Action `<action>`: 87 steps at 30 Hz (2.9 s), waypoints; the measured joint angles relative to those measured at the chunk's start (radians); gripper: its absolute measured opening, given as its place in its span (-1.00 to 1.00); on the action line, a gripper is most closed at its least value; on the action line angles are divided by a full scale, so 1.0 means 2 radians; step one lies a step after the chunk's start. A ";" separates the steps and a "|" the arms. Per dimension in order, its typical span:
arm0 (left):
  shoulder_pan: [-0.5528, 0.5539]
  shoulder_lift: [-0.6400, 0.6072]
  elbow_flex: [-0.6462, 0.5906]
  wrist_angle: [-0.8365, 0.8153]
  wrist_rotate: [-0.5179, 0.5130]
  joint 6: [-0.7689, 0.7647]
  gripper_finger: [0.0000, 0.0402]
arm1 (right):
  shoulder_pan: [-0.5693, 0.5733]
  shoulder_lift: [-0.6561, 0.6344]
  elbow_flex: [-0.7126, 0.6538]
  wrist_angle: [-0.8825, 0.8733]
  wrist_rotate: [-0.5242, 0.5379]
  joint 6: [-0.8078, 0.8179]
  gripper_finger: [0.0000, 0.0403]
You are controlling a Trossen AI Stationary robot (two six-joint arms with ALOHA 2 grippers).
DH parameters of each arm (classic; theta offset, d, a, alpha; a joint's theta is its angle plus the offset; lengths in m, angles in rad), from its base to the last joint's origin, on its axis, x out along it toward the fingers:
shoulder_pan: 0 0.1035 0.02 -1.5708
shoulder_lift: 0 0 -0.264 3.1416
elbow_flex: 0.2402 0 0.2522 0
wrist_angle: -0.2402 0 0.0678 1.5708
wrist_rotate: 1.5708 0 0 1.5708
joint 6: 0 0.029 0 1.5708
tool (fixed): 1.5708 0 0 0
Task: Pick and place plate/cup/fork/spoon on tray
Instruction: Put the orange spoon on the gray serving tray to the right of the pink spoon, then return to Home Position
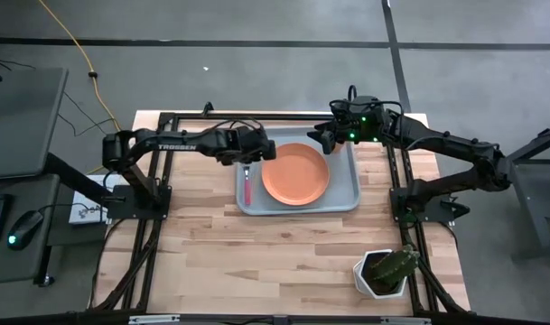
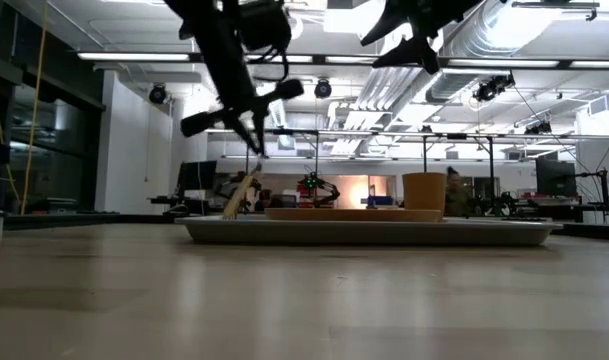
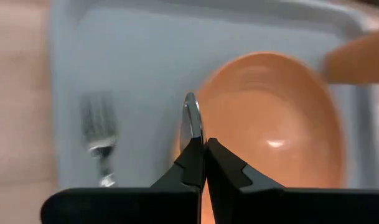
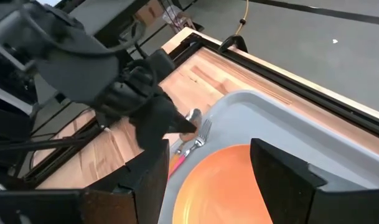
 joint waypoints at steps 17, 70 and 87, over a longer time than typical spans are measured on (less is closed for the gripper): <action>0.000 0.066 -0.009 -0.006 -0.013 -0.032 -1.00 | 0.000 0.000 0.000 -0.010 0.000 0.002 0.07; 0.011 0.112 -0.009 0.022 -0.045 0.011 -0.21 | 0.000 0.000 0.000 -0.001 0.001 0.025 0.07; 0.085 -0.013 -0.009 0.049 -0.075 0.278 -0.21 | 0.000 0.000 0.000 -0.001 0.001 0.023 0.07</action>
